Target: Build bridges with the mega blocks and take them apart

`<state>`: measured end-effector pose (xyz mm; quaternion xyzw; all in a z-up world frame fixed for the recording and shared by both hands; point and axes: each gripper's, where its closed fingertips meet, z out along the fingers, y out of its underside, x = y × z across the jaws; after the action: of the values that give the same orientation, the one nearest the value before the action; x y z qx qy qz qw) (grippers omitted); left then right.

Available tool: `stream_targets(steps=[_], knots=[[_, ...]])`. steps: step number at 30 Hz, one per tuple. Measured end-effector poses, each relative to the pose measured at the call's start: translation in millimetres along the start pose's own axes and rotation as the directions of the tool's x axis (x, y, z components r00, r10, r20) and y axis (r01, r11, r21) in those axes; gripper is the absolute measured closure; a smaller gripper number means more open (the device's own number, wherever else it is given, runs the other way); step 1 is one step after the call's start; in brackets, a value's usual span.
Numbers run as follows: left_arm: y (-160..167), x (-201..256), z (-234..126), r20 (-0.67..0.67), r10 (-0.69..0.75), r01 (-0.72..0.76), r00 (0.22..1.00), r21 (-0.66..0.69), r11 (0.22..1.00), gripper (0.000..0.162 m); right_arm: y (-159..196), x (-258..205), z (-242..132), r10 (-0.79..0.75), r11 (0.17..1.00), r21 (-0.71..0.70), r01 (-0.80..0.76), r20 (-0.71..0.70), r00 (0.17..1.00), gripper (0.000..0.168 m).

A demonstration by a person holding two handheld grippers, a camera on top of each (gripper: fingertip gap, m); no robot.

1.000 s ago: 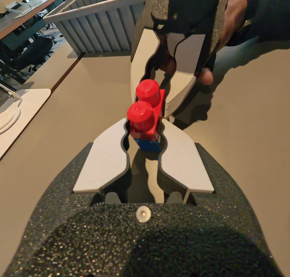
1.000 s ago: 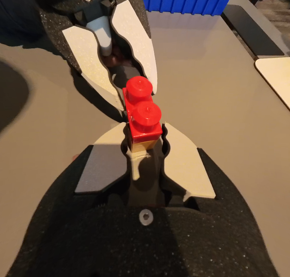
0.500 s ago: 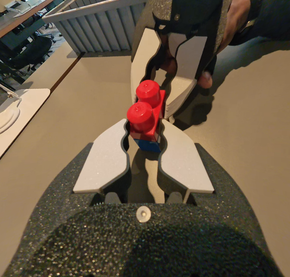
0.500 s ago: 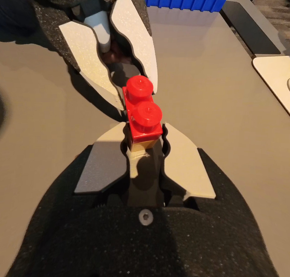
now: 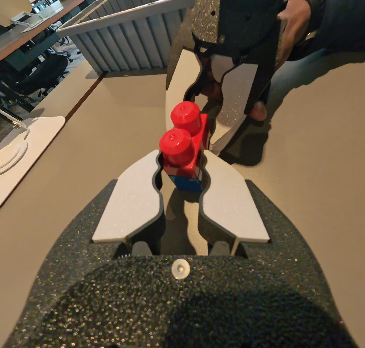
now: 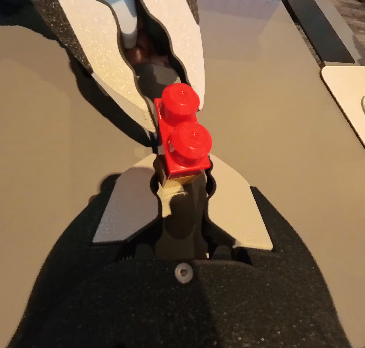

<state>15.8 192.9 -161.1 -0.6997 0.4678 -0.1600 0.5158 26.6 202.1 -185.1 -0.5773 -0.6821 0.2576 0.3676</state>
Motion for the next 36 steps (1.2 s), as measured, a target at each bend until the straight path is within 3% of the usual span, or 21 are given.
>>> stream_targets(steps=[9,15,19,22,24,27,29,32,36], knots=[[-3,3,-4,-0.043,0.021,-0.019,0.999,0.038,0.999,0.120,0,-4,3,0.058,0.998,0.003,-0.058,0.062,0.996,0.130],[-33,-13,-37,-0.144,-0.143,0.182,0.979,0.306,0.934,0.128,-18,11,-9,0.104,0.992,0.072,-0.102,-0.019,0.994,0.131],[-40,-37,-52,-0.133,-0.269,0.300,0.954,0.396,0.868,0.132,-42,50,-56,0.149,0.980,0.160,-0.122,-0.170,0.974,0.131],[-28,-43,-46,-0.086,-0.288,0.299,0.954,0.352,0.887,0.133,-53,104,-122,0.232,0.959,0.235,-0.158,-0.331,0.915,0.131],[-25,-40,-42,-0.076,-0.275,0.285,0.958,0.322,0.903,0.133,-35,149,-169,0.256,0.963,0.200,-0.179,-0.493,0.831,0.131],[-23,-34,-38,-0.072,-0.247,0.257,0.966,0.291,0.922,0.134,-12,189,-221,0.408,0.912,0.268,-0.311,-0.496,0.767,0.131],[-21,-32,-35,-0.066,-0.231,0.241,0.971,0.263,0.934,0.134,10,212,-249,0.417,0.908,0.238,-0.344,-0.575,0.703,0.131],[-18,-30,-32,-0.058,-0.218,0.225,0.974,0.233,0.946,0.134,84,250,-269,0.275,0.891,-0.041,-0.452,-0.744,0.609,0.131],[-14,-27,-29,-0.048,-0.196,0.202,0.979,0.202,0.958,0.134,186,273,-255,0.129,0.710,-0.380,-0.593,-0.758,0.639,0.130]])
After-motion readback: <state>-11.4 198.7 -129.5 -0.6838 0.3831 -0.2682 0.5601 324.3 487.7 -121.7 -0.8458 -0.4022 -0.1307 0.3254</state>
